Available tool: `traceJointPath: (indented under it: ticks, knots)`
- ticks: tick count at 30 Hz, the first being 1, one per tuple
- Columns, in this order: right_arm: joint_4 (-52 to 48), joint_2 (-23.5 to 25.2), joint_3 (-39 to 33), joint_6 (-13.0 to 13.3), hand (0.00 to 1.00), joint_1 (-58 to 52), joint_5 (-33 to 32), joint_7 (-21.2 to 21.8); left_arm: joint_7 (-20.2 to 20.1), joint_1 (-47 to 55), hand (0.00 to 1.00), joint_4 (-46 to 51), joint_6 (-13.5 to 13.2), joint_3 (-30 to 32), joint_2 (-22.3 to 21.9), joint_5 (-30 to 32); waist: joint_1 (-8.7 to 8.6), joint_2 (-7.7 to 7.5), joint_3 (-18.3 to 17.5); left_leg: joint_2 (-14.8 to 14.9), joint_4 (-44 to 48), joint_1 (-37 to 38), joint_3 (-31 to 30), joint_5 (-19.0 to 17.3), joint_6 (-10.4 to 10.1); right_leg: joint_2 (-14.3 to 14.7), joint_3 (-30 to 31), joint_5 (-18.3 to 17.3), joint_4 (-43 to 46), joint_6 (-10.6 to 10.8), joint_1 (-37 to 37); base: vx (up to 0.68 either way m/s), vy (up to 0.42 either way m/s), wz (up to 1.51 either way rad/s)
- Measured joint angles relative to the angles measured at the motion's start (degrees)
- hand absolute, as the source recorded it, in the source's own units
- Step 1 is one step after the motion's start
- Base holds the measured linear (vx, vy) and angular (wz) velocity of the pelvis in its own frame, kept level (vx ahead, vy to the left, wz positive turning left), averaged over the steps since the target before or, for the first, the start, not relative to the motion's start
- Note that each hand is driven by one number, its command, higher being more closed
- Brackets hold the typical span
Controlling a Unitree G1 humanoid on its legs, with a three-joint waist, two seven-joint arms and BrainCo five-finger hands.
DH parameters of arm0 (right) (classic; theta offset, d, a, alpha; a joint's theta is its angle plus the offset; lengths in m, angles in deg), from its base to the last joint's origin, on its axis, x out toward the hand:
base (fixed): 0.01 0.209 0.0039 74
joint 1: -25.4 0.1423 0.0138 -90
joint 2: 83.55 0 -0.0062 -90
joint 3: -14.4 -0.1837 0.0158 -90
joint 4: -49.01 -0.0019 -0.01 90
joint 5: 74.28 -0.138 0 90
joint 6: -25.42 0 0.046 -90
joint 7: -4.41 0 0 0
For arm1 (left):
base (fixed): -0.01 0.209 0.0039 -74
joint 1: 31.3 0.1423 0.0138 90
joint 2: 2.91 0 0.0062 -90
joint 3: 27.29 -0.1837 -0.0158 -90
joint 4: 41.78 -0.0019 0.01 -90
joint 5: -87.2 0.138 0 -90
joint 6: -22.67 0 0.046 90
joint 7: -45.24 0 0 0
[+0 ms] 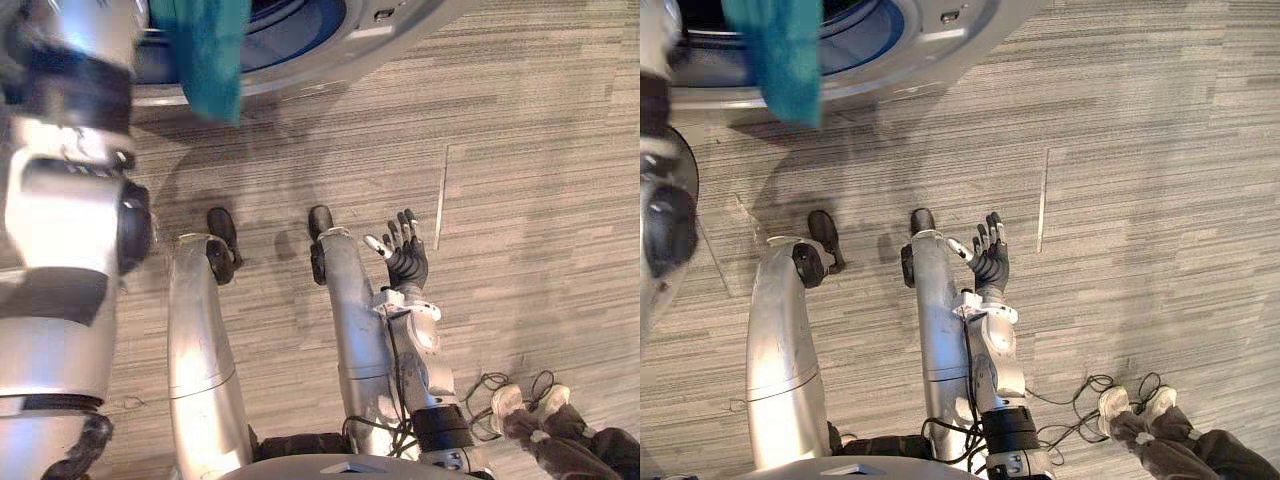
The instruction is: Pick up the laundry basket with both hands and put the clothes into the washing machine.
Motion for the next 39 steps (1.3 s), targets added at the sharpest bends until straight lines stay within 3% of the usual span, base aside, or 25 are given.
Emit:
traceJointPath:
  ticks: [5, 11, 13, 15, 16, 17, 18, 19, 21, 24, 25, 26, 28, 30, 32, 33, 34, 35, 38, 39]
  knots:
    - [0.1, -0.2, -2.3, -0.3, 0.00, -3.7, -0.1, 0.3, 2.4, -3.7, 1.00, -2.4, -0.6, -6.8, 3.5, -1.3, 0.20, 0.05, 0.0, 0.0, 1.1, -1.1, 0.4, -0.1, 0.2, 0.1, 0.4, 0.1, 1.0, 0.1, -1.4, 0.00, 0.016, -0.03]
    - [-0.1, -0.5, -5.8, -0.3, 0.00, -5.9, -0.1, -0.3, 8.0, -5.4, 1.00, -2.7, -2.7, -9.3, 6.2, -2.7, -0.18, 0.11, 0.1, 0.2, 2.6, -2.8, 0.6, -0.2, 0.6, 0.4, 1.0, 0.5, 2.5, 0.3, -3.5, -0.02, 0.021, -0.05]
    - [-0.1, -1.0, -6.1, -0.2, 0.00, -6.6, -0.1, -0.4, 9.6, -5.5, 1.00, -2.6, -2.9, -9.8, 7.5, 2.7, -0.43, 0.16, 0.1, 0.2, 3.2, -3.4, 0.5, -0.3, 0.6, 0.4, 1.0, 0.5, 3.0, 0.3, -4.0, 0.00, 0.000, 0.00]
    - [-0.1, -1.3, -6.1, 0.1, 0.00, -7.4, -0.1, -0.4, 11.2, -5.5, 1.00, -2.6, -2.1, -10.7, 8.3, 11.7, -0.52, 0.20, 0.1, 0.2, 3.4, -3.8, 0.2, -0.3, 0.6, 0.4, 0.7, 0.5, 3.1, 0.3, -4.3, -0.01, 0.010, 0.02]
    - [-0.2, -1.5, -6.1, 0.6, 0.00, -8.1, 0.0, -0.3, 12.1, -5.5, 1.00, -2.4, -0.2, -13.2, 9.4, 22.8, -0.40, 0.21, 0.1, 0.2, 3.4, -4.1, 0.1, -0.2, 0.7, 0.3, 0.6, 0.5, 3.1, 0.3, -4.5, 0.00, 0.015, 0.05]
    - [-0.1, -1.6, -6.1, 1.1, 0.00, -8.5, 0.0, -0.2, 13.6, -5.5, 0.00, -2.1, 1.6, -16.6, 10.4, 33.5, -0.27, 0.22, 0.1, 0.1, 3.4, -4.4, 0.0, -0.2, 0.7, 0.2, 0.5, 0.5, 3.1, 0.3, -4.8, 0.00, 0.024, 0.06]
    - [0.0, -1.6, -6.1, 1.7, 0.00, -8.5, 0.0, -0.1, 15.6, -5.6, 0.00, -1.2, 5.3, -23.9, 11.9, 50.8, -0.04, 0.23, 0.2, 0.1, 3.6, -4.8, -0.1, -0.2, 0.7, 0.2, 0.3, 0.5, 3.2, 0.3, -5.0, 0.00, 0.016, 0.03]
    - [0.0, -1.7, -6.0, 1.8, 0.00, -8.5, 0.0, 0.0, 15.5, -5.6, 0.00, -0.8, 6.3, -25.2, 12.0, 54.4, 0.06, 0.23, 0.2, 0.2, 3.7, -4.8, -0.2, -0.2, 0.7, 0.1, 0.3, 0.4, 3.2, 0.4, -4.9, 0.00, 0.000, 0.00]
    - [0.0, -2.6, -4.5, 3.8, 0.00, -8.0, -0.4, 0.3, 13.4, -5.6, 0.00, 0.4, 11.4, -30.9, 11.4, 80.3, 0.09, 0.25, 0.2, 0.3, 3.9, -4.8, -0.2, -0.4, 1.1, -0.1, 0.1, 0.5, 2.7, 0.7, -4.5, 0.00, 0.035, -0.05]
    - [0.2, -2.5, -3.2, 4.4, 0.00, -7.7, -2.5, 0.3, 10.8, -5.6, 0.00, -1.3, 14.1, -29.7, 8.1, 88.5, -0.17, 0.25, 0.2, 0.4, 3.3, -5.0, 0.1, -0.2, 1.8, 0.0, 0.4, 1.1, 1.5, 1.4, -4.4, -0.01, 0.040, -0.07]
    - [0.3, -2.3, -3.1, 4.4, 0.00, -7.7, -3.0, 0.3, 10.5, -5.6, 0.00, -2.2, 14.3, -28.9, 7.2, 88.8, -0.17, 0.25, 0.2, 0.5, 3.1, -5.1, 0.2, -0.1, 1.9, 0.0, 0.4, 1.3, 1.1, 1.6, -4.4, -0.01, 0.056, -0.12]
    - [0.4, -2.1, -3.0, 4.4, 0.00, -7.7, -4.2, 0.3, 9.8, -5.5, 0.00, -4.4, 14.5, -26.2, 5.3, 87.6, -0.20, 0.25, 0.2, 0.7, 2.8, -5.3, 0.2, 0.1, 2.1, 0.1, 0.4, 1.8, 0.3, 1.7, -4.4, 0.00, 0.038, -0.10]
    - [0.4, -1.7, -2.9, 4.3, 0.00, -7.7, -4.8, 0.2, 8.9, -5.1, 0.00, -7.3, 14.4, -19.8, 3.2, 77.7, -0.67, 0.25, 0.2, 0.6, 2.4, -5.6, 0.2, 0.3, 2.4, 0.1, 0.4, 2.1, -0.4, 2.0, -4.4, 0.01, 0.046, -0.07]
    - [0.5, -0.9, -2.8, 3.9, 0.00, -7.8, -5.0, 0.0, 7.9, -4.2, 0.00, -9.4, 12.4, -15.7, 2.6, 61.6, -0.87, 0.25, 0.2, 0.6, 1.8, -5.7, 0.3, 0.5, 2.5, 0.0, 0.5, 2.3, -1.1, 2.2, -4.4, 0.02, 0.039, 0.00]
    - [0.6, -0.9, -2.7, 3.5, 0.00, -7.8, -5.0, -0.2, 6.0, -2.6, 0.00, -10.6, 9.1, -13.7, 0.6, 38.7, -0.53, 0.24, 0.2, 0.0, 1.2, -5.6, 0.3, 0.9, 2.5, -0.6, 0.4, 2.3, -1.3, 2.2, -4.4, 0.04, 0.034, 0.14]
    - [0.5, -0.9, -2.7, 3.5, 0.00, -7.8, -5.0, -0.2, 5.6, -2.5, 0.00, -11.2, 7.8, -13.6, -0.2, 31.3, -0.23, 0.24, 0.2, -0.1, 1.1, -5.6, 0.3, 0.9, 2.5, -0.6, 0.3, 2.3, -1.4, 2.2, -4.4, 0.04, 0.030, 0.13]
    - [0.5, -1.0, -2.4, 3.5, 0.00, -7.6, -5.0, -0.2, 4.7, -1.3, 0.00, -11.3, 6.0, -11.9, -2.0, 18.1, 0.04, 0.24, 0.2, -0.2, 1.1, -5.6, 0.1, 0.9, 2.5, -0.7, 0.2, 2.3, -1.4, 2.2, -4.2, 0.02, 0.019, 0.04]
    - [0.4, -1.0, -2.1, 3.5, 0.00, -7.6, -5.0, -0.2, 4.3, -0.9, 0.00, -11.3, 5.5, -11.2, -2.6, 14.6, 0.02, 0.24, 0.2, -0.2, 1.1, -5.6, 0.1, 0.9, 2.5, -0.7, 0.2, 2.3, -1.4, 2.2, -4.1, 0.00, 0.000, 0.00]
    - [0.3, -1.5, -0.8, 3.2, 0.00, -7.6, -5.0, -0.5, 3.1, 2.6, 0.00, -11.3, 1.4, -6.9, -6.7, -8.3, -0.12, 0.23, 0.1, -0.2, 1.1, -4.5, 0.0, 0.9, 2.5, -0.7, 0.2, 2.3, -1.6, 2.2, -3.0, 0.00, 0.011, 0.00]
    - [0.2, -1.6, -0.6, 2.8, 0.00, -7.6, -5.0, -0.6, 3.3, 3.4, 0.00, -11.3, 0.7, -5.8, -7.5, -10.6, -0.14, 0.22, 0.1, -0.2, 1.0, -4.2, 0.0, 0.9, 2.5, -0.7, 0.2, 2.3, -1.6, 2.2, -2.7, 0.00, 0.031, 0.01]
